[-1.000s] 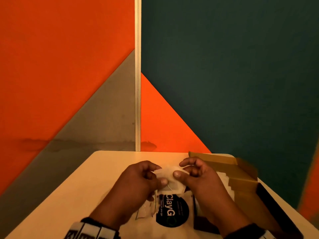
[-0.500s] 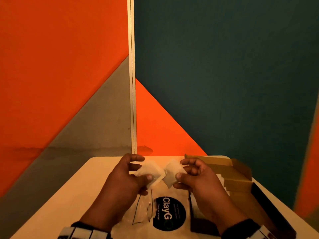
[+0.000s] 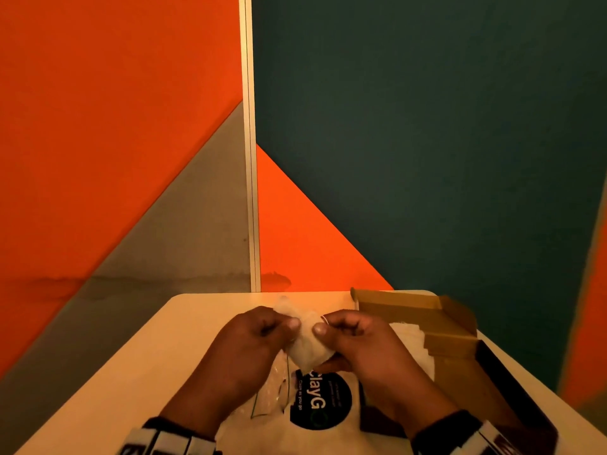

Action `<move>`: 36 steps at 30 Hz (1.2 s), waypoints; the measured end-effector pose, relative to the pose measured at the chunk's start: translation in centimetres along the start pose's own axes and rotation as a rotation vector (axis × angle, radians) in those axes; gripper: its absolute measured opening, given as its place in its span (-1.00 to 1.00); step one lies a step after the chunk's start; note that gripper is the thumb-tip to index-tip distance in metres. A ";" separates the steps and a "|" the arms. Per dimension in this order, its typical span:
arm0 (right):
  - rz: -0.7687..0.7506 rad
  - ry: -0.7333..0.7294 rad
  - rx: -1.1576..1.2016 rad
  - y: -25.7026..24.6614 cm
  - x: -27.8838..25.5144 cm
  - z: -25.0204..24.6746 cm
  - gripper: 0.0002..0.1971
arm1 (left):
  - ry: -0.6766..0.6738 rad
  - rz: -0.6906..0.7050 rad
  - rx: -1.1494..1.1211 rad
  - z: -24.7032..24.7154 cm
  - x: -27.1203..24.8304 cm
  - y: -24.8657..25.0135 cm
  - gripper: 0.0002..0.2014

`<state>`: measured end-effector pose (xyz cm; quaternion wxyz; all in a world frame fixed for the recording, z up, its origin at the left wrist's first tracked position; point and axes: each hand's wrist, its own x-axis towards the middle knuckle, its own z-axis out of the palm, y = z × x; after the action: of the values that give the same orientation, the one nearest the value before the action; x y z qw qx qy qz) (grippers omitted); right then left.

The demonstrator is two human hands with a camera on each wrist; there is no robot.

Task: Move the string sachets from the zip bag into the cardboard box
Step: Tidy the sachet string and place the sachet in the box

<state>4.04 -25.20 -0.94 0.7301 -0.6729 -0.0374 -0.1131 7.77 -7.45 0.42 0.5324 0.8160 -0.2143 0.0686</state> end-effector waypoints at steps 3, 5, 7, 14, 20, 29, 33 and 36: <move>0.005 -0.036 -0.032 -0.1 -0.4 0.1 -0.92 | -0.017 0.032 0.038 0.6 -0.3 0.2 -0.81; -0.002 -0.015 -0.051 -0.1 -0.4 0.0 -0.90 | -0.022 0.022 0.042 0.6 -0.3 0.3 -0.82; -0.013 0.023 -0.075 -0.1 -0.2 -0.2 -0.88 | -0.040 0.011 0.030 0.3 -0.3 0.3 -0.83; 0.016 0.084 -0.089 0.0 0.1 -0.7 -0.86 | -0.111 0.006 0.015 0.2 -0.4 0.5 -0.78; 0.030 0.150 -0.071 -0.1 0.3 -1.0 -0.84 | -0.105 -0.012 0.024 0.3 -0.4 0.3 -0.80; 0.122 0.274 0.076 -0.1 0.8 -1.9 -0.88 | -0.106 -0.049 0.123 0.2 -0.4 0.2 -0.76; 0.124 0.383 0.110 0.3 1.4 -2.8 -0.91 | -0.114 -0.041 0.144 -0.1 -0.3 0.0 -0.70; 0.042 0.504 -0.029 0.4 1.5 -3.1 -0.91 | -0.098 -0.042 0.150 -0.3 -0.2 -0.1 -0.70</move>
<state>5.30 -28.45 -1.27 0.7087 -0.6345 0.1616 -0.2627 7.64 -7.11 0.34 0.4600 0.8603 -0.2171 0.0330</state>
